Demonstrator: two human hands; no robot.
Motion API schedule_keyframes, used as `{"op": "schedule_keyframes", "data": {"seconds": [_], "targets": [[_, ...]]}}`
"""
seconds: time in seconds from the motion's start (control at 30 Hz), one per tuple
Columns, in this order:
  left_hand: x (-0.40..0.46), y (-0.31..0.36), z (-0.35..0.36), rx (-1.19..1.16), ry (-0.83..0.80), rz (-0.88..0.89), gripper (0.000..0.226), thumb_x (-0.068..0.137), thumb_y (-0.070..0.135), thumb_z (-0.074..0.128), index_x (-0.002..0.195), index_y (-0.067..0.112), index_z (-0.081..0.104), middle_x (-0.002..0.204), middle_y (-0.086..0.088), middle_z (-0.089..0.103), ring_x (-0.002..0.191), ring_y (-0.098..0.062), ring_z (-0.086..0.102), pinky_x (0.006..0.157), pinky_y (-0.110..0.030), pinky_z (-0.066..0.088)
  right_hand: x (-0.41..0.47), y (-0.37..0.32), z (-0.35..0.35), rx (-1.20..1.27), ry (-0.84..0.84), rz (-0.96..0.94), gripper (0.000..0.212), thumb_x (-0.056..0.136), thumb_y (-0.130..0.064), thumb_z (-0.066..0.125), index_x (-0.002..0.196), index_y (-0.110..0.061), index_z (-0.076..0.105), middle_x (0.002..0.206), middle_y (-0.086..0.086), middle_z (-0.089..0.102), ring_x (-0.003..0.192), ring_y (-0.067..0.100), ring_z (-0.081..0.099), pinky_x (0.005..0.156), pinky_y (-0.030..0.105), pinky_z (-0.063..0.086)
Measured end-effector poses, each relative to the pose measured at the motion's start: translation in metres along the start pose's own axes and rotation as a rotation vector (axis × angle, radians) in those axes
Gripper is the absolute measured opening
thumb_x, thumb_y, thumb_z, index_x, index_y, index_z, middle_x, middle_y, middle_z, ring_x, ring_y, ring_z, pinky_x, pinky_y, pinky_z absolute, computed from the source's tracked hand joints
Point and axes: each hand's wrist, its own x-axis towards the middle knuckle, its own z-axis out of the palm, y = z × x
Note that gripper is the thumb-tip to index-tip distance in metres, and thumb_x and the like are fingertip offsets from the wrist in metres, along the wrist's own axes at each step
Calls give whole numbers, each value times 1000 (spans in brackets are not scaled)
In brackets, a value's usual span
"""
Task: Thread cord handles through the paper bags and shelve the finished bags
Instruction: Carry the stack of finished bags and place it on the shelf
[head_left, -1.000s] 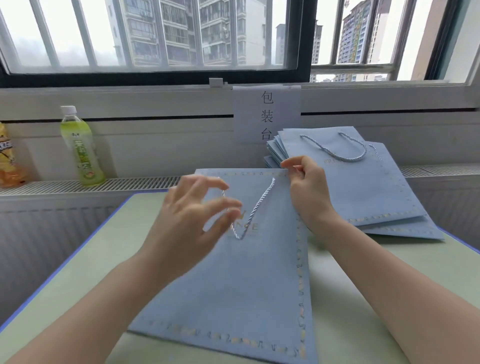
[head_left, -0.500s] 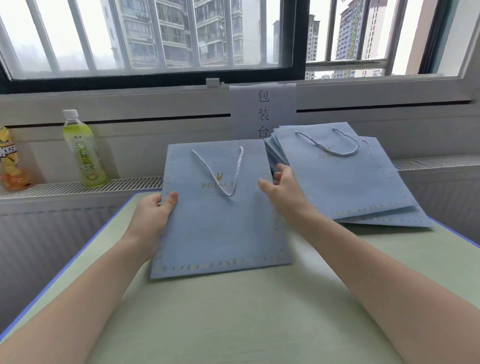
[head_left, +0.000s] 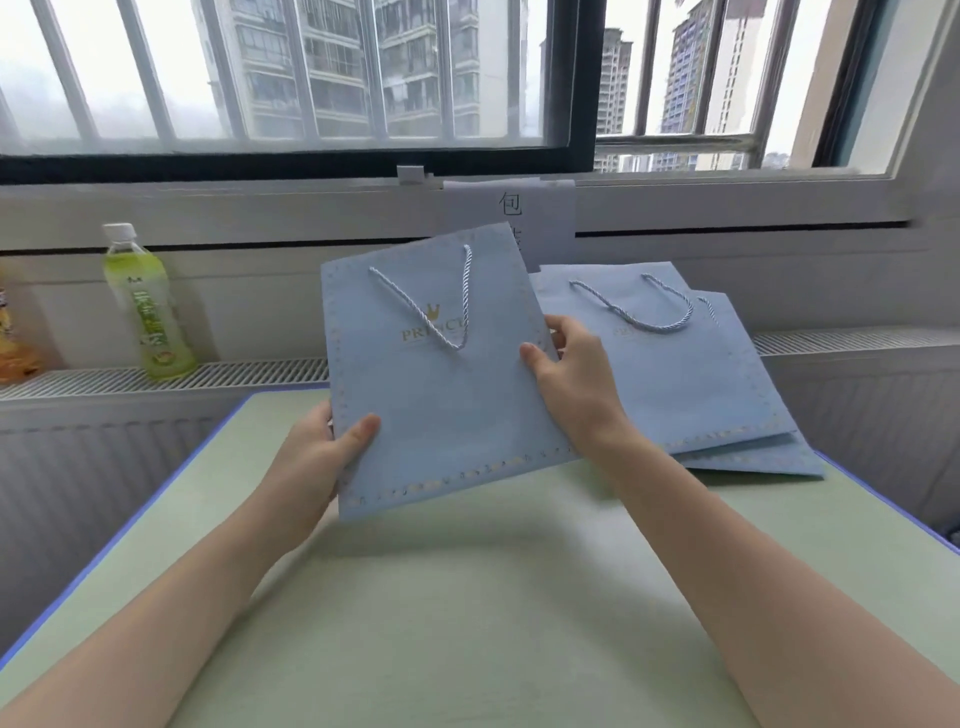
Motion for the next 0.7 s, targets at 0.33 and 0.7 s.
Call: {"op": "schedule_keyframes", "data": {"seconds": [0.33, 0.7], "targets": [[12, 10, 69, 200, -57, 123, 23, 92, 8, 58, 114, 10, 51, 105, 6, 63, 85, 4, 66, 64, -12, 51, 12, 17, -60, -145, 123, 14, 33, 93, -10, 54, 125, -11, 53, 115, 8, 63, 106, 25, 59, 92, 38, 47], [50, -22, 217, 417, 32, 84, 42, 86, 2, 56, 122, -3, 34, 119, -8, 33, 123, -26, 33, 98, -21, 25, 18, 98, -157, -524, 136, 464, 55, 92, -34, 54, 134, -6, 33, 138, 22, 31, 133, 30, 20, 105, 35, 24]]}}
